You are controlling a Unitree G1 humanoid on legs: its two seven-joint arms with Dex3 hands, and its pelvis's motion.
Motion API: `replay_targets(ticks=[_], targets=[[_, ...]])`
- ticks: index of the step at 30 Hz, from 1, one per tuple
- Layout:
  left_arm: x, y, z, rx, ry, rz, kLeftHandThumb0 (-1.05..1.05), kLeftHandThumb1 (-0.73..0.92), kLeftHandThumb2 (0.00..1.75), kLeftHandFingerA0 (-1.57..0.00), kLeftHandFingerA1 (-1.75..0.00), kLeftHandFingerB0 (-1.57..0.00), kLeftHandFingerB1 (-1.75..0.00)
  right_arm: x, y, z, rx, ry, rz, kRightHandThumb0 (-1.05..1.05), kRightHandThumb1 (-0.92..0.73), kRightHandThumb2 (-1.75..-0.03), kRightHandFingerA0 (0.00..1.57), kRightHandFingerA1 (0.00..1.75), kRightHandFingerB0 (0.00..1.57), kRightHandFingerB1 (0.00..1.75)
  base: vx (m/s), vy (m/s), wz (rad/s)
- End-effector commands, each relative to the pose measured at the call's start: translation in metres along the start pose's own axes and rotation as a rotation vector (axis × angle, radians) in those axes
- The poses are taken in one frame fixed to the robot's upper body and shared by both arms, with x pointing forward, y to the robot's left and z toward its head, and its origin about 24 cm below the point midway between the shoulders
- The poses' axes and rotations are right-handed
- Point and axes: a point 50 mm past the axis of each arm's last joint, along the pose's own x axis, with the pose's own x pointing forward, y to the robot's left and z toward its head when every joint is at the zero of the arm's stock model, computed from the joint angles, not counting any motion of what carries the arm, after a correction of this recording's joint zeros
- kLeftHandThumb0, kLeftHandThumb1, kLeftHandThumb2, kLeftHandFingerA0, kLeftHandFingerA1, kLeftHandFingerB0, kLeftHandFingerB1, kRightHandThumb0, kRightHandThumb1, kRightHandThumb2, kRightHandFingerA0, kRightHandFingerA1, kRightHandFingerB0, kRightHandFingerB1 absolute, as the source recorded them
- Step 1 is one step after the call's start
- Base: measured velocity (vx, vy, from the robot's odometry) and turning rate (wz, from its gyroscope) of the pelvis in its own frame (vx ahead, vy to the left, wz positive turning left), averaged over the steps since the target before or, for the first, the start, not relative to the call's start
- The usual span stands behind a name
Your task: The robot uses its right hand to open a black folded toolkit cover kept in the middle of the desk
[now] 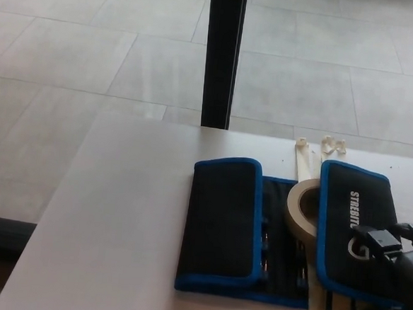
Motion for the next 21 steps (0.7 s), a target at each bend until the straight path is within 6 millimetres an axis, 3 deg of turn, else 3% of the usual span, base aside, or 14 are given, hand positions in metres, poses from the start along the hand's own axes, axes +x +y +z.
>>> replay_targets(ticks=[1, 5, 7, 10, 11, 12, 13, 14, 15, 16, 17, 19, 20, 21], targets=[[-0.001, 0.006, 0.004, -0.006, -0.015, 0.016, -0.91, 0.88, 0.67, -0.34, -0.55, -0.30, -0.40, -0.006, 0.000, -0.025, -0.152, 0.064, -0.150, -0.42, -0.62, -0.59, 0.31, 0.55, 0.33, 0.33, 0.00, 0.000, 0.00], [-0.001, 0.005, 0.005, 0.016, -0.014, 0.020, -0.92, 0.87, 0.66, -0.33, -0.55, -0.30, -0.39, -0.006, 0.002, -0.024, -0.166, 0.060, -0.164, -0.42, -0.64, -0.59, 0.33, 0.54, 0.28, 0.32, 0.00, 0.000, 0.00], [-0.001, 0.005, 0.005, 0.000, -0.014, 0.019, -0.98, 0.71, 0.82, -0.33, -0.58, -0.25, -0.43, -0.003, 0.003, -0.020, -0.178, 0.056, -0.179, -0.43, -0.64, -0.59, 0.37, 0.55, 0.28, 0.31, 0.00, 0.000, 0.00], [0.000, 0.005, 0.006, 0.015, -0.011, 0.019, -0.98, 0.75, 0.78, -0.32, -0.56, -0.25, -0.42, 0.000, 0.004, -0.014, -0.170, 0.039, -0.209, -0.42, -0.62, -0.59, 0.42, 0.55, 0.30, 0.32, 0.00, 0.000, 0.00], [0.000, 0.005, 0.006, 0.012, -0.014, 0.011, -0.93, 0.87, 0.67, -0.31, -0.54, -0.28, -0.39, 0.001, 0.003, -0.011, -0.168, 0.036, -0.219, -0.42, -0.64, -0.60, 0.44, 0.57, 0.30, 0.32, 0.00, 0.000, 0.00], [0.000, 0.005, 0.007, 0.026, -0.014, 0.013, -0.97, 0.77, 0.77, -0.31, -0.55, -0.26, -0.41, 0.003, 0.003, -0.008, -0.146, 0.031, -0.222, -0.41, -0.65, -0.61, 0.45, 0.58, 0.30, 0.32, 0.00, 0.000, 0.00], [0.000, 0.005, 0.007, 0.026, -0.019, 0.010, -0.95, 0.87, 0.67, -0.33, -0.57, -0.29, -0.40, 0.004, 0.002, -0.004, -0.122, 0.018, -0.243, -0.39, -0.65, -0.60, 0.64, 0.79, 0.33, 0.32, 0.00, 0.000, 0.00], [-0.001, 0.005, 0.007, 0.022, -0.020, 0.009, -0.98, 0.75, 0.76, -0.33, -0.58, -0.27, -0.43, 0.006, 0.001, -0.002, -0.109, 0.012, -0.255, -0.39, -0.67, -0.61, 0.73, 1.07, 0.33, 0.32, 0.00, 0.000, 0.00], [-0.001, 0.005, 0.007, 0.016, -0.019, 0.010, -0.98, 0.75, 0.76, -0.33, -0.58, -0.27, -0.43, 0.006, 0.001, 0.000, -0.106, 0.010, -0.260, -0.39, -0.67, -0.61, 0.73, 1.07, 0.33, 0.32, 0.00, 0.000, 0.00], [0.000, 0.005, 0.007, 0.016, -0.018, 0.008, -0.94, 0.88, 0.67, -0.33, -0.56, -0.28, -0.40, 0.007, 0.001, 0.002, -0.095, 0.006, -0.262, -0.45, -0.59, -0.86, 0.93, 1.12, 0.27, 0.46, 0.00, 0.000, 0.00], [-0.001, 0.005, 0.007, 0.016, -0.018, 0.006, -0.93, 0.88, 0.67, -0.33, -0.55, -0.27, -0.39, 0.008, 0.000, 0.006, -0.058, -0.003, -0.273, -0.37, -0.70, -0.62, 0.94, 1.31, 0.34, 0.35, 0.00, 0.000, 0.00], [-0.001, 0.006, 0.006, 0.012, -0.020, 0.011, -0.93, 0.87, 0.66, -0.33, -0.55, -0.28, -0.39, 0.010, -0.002, 0.010, 0.013, -0.003, -0.304, -0.38, -0.73, -0.63, 0.94, 1.47, 0.36, 0.36, 0.00, 0.000, 0.00], [-0.001, 0.007, 0.007, 0.000, -0.020, 0.018, -0.95, 0.75, 0.76, -0.33, -0.57, -0.27, -0.43, 0.011, -0.002, 0.013, 0.041, 0.009, -0.307, -0.39, -0.74, -0.66, 0.97, 1.51, 0.34, 0.37, 0.00, 0.000, 0.00], [-0.001, 0.006, 0.007, 0.015, -0.018, 0.013, -0.96, 0.75, 0.76, -0.33, -0.58, -0.27, -0.43, 0.011, -0.002, 0.015, 0.040, 0.025, -0.314, -0.47, -0.57, -0.93, 1.15, 1.35, 0.27, 0.51, 0.00, 0.000, 0.00]])
